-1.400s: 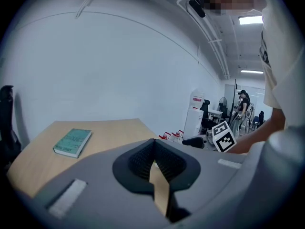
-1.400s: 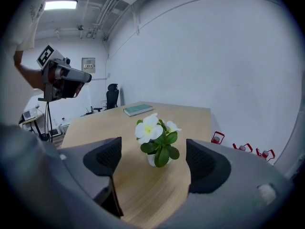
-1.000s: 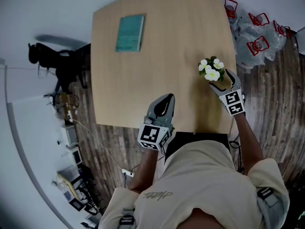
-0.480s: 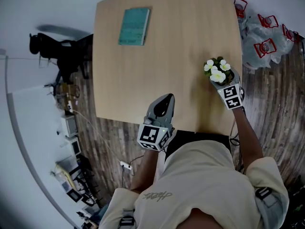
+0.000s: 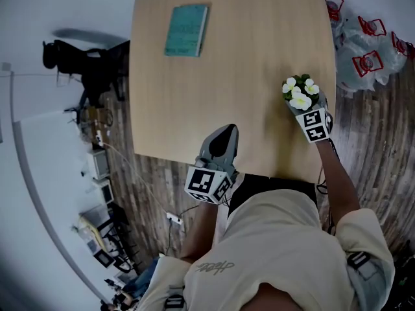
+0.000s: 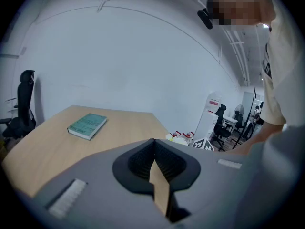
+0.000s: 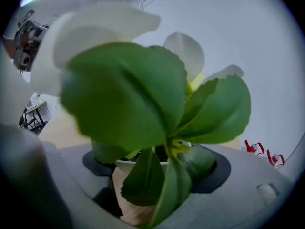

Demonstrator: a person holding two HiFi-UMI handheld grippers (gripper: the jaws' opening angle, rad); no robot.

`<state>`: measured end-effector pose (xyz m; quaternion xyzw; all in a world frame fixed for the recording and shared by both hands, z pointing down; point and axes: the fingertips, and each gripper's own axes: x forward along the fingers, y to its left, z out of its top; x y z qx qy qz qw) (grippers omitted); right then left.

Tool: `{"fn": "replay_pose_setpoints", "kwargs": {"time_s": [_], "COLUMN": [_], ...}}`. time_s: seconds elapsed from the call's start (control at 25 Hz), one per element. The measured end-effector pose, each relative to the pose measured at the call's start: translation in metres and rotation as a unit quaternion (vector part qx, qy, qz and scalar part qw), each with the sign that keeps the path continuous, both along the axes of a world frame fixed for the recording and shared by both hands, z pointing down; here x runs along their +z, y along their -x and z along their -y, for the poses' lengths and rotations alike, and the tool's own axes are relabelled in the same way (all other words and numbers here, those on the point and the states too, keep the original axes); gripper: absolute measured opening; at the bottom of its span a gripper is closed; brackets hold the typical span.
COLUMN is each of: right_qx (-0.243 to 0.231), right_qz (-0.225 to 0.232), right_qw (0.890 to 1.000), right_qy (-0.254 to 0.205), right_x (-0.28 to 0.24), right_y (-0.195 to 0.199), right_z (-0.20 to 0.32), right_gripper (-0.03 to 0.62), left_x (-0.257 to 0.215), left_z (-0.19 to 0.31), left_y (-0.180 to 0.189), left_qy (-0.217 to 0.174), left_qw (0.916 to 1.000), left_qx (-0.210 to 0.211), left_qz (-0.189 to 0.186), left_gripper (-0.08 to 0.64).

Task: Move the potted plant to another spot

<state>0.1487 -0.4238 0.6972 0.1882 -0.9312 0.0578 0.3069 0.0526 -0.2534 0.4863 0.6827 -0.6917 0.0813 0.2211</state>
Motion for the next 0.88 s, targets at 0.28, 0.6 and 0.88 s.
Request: {"fn": "replay_pose_setpoints", "kwargs": {"time_s": [0.28,0.6,0.88], "right_qx": [-0.002,-0.01,-0.01], "right_qz": [-0.006,-0.004,0.016], "right_qw": [1.0,1.0,1.0], "right_qy": [-0.005,-0.004,-0.011], "right_x": [0.004,0.006,-0.013], "right_y": [0.001,0.002,-0.003], "right_z": [-0.001,-0.002,-0.01], "right_gripper": [0.341,0.337,0.337], "left_x": [-0.003,-0.007,-0.003], "left_z": [-0.01,-0.007,-0.015], "left_y": [0.005,-0.003,-0.006], "left_qy": [0.009,0.007,0.01], "left_qw": [0.9998,0.9996,0.9995], "left_qx": [-0.004,0.007,0.018], "left_qz": [0.018,0.027,0.024], "left_gripper": [0.015,0.015,0.015]}}
